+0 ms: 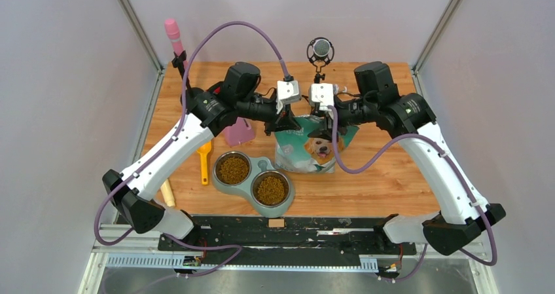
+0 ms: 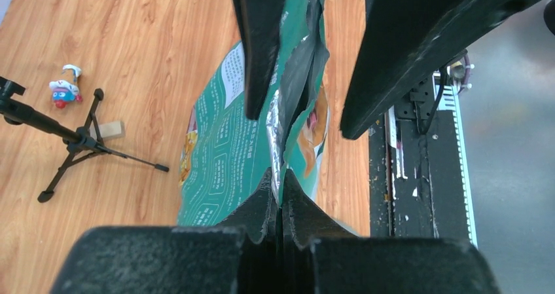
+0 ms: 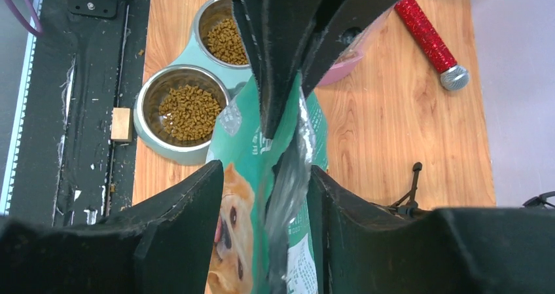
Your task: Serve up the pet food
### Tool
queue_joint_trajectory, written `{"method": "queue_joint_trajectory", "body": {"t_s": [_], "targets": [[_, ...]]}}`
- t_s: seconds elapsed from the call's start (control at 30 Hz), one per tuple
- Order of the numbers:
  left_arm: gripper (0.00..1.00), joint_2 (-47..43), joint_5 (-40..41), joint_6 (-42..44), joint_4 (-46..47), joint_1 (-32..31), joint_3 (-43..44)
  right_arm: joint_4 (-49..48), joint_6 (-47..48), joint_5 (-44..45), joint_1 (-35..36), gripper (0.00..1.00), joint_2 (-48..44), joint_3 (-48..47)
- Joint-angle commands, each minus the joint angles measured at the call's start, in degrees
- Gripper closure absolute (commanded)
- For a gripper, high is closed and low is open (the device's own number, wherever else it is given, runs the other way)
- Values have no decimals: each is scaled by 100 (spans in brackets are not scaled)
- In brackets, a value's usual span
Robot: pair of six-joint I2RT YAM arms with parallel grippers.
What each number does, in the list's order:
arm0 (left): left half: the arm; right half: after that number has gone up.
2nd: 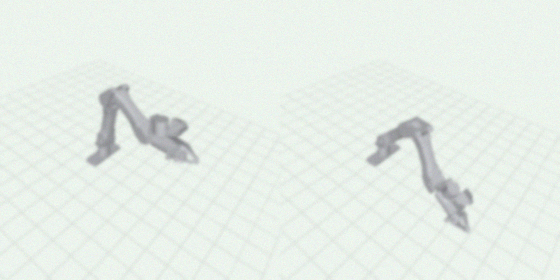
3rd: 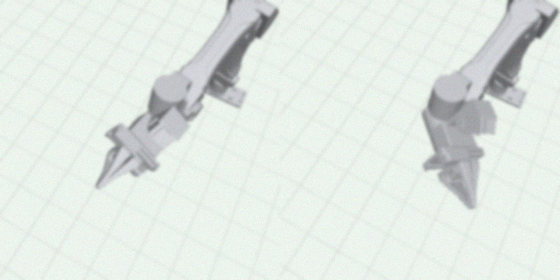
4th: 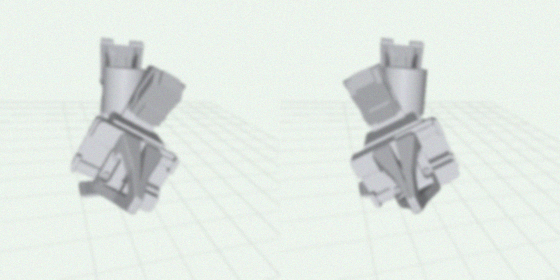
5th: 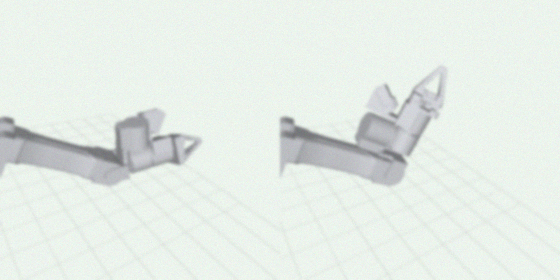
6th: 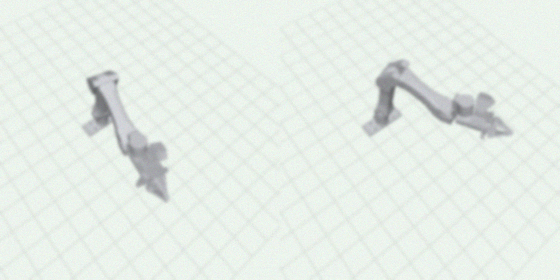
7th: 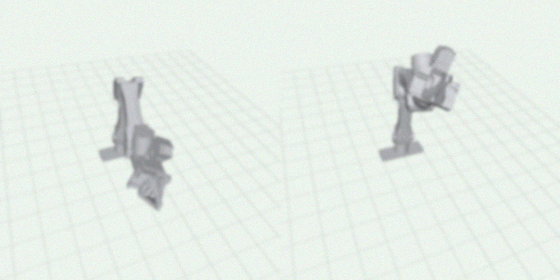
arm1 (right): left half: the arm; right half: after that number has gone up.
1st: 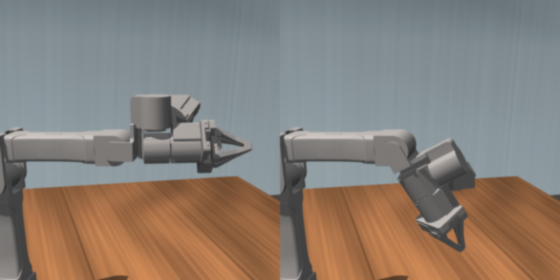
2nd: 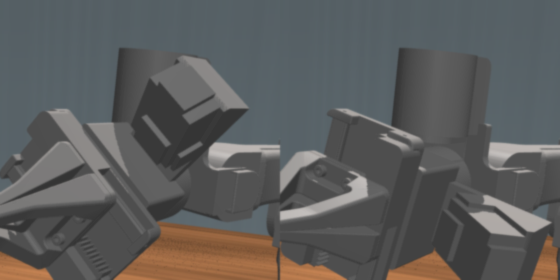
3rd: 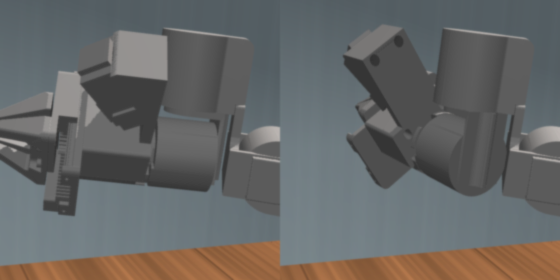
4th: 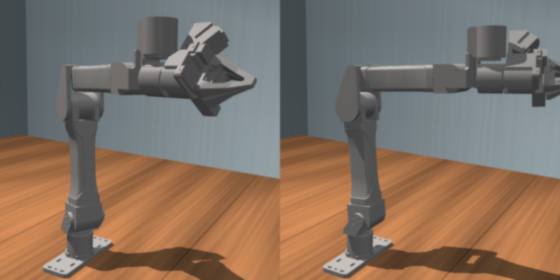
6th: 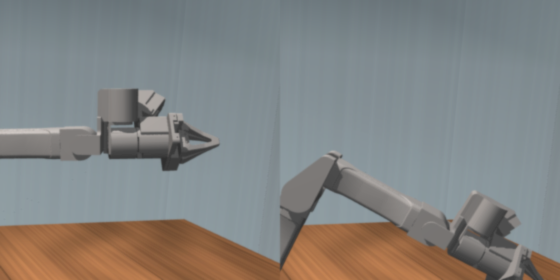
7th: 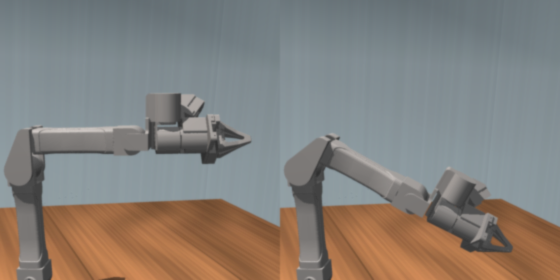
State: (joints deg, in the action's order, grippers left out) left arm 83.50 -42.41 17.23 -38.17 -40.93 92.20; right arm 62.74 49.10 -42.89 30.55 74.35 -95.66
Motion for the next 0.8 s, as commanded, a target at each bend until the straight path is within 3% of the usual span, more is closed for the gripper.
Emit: {"method": "queue_joint_trajectory", "body": {"t_s": [0.0, 0.07, 0.1, 0.33, 0.47, 0.57, 0.6, 0.67, 0.77], "targets": [[100, -545, -281, 88, 612, -70, 22, -232, -131, 111, 114, 57, 211, -278], [100, -581, -223, 100, 662, -87, 10, -223, -145, 131, 148, 94, 260, -307], [100, -585, -173, 75, 688, -89, 13, -227, -170, 135, 154, 100, 270, -317], [100, -627, 61, 39, 714, -99, -13, -381, -401, 112, 201, 99, 177, -339], [100, -610, 27, -10, 769, -108, -3, -645, -511, 182, 376, 76, 152, -244], [100, -614, 18, -42, 784, -124, 1, -717, -565, 367, 581, 71, 266, -272], [100, -619, 19, -39, 776, -125, -4, -720, -579, 453, 630, 77, 325, -307], [100, -631, 49, -1, 754, -126, -20, -721, -650, 618, 695, 100, 443, -397], [100, -661, 191, 59, 669, -129, -46, -701, -706, 685, 699, 100, 482, -456]]}}
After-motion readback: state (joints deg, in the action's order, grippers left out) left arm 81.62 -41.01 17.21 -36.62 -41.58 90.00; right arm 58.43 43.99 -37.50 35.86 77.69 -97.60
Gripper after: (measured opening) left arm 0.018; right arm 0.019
